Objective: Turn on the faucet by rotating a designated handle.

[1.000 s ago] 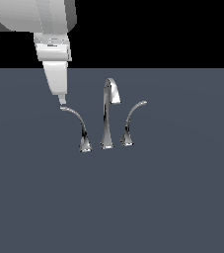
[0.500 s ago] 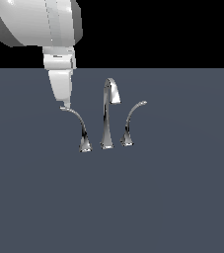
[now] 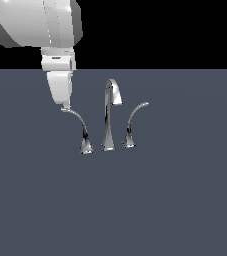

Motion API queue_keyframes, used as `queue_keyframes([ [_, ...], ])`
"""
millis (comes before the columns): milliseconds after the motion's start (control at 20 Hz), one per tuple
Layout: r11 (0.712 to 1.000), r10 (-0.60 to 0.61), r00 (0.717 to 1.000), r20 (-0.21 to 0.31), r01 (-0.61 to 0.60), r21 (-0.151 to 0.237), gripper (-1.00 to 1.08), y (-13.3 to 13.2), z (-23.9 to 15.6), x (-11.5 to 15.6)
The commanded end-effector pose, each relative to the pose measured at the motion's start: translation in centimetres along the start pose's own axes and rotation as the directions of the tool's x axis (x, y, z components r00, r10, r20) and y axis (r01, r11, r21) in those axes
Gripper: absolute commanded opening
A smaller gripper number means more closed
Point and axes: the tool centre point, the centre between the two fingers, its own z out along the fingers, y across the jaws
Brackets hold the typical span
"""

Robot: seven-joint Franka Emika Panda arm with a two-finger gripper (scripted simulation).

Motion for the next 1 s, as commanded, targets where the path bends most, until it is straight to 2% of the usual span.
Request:
queue_keyframes([
  [0, 1.0, 0.0, 1.0, 0.0, 0.0, 0.0, -1.0, 0.7, 0.0, -0.3],
  [450, 1.0, 0.003, 1.0, 0.001, -0.003, 0.001, -1.0, 3.1, 0.0, -1.3],
  [500, 1.0, 0.012, 1.0, 0.003, -0.012, 0.01, -1.0, 2.4, 0.0, -0.6],
  [950, 1.0, 0.008, 1.0, 0.002, -0.008, 0.006, -1.0, 5.1, 0.0, -0.1],
])
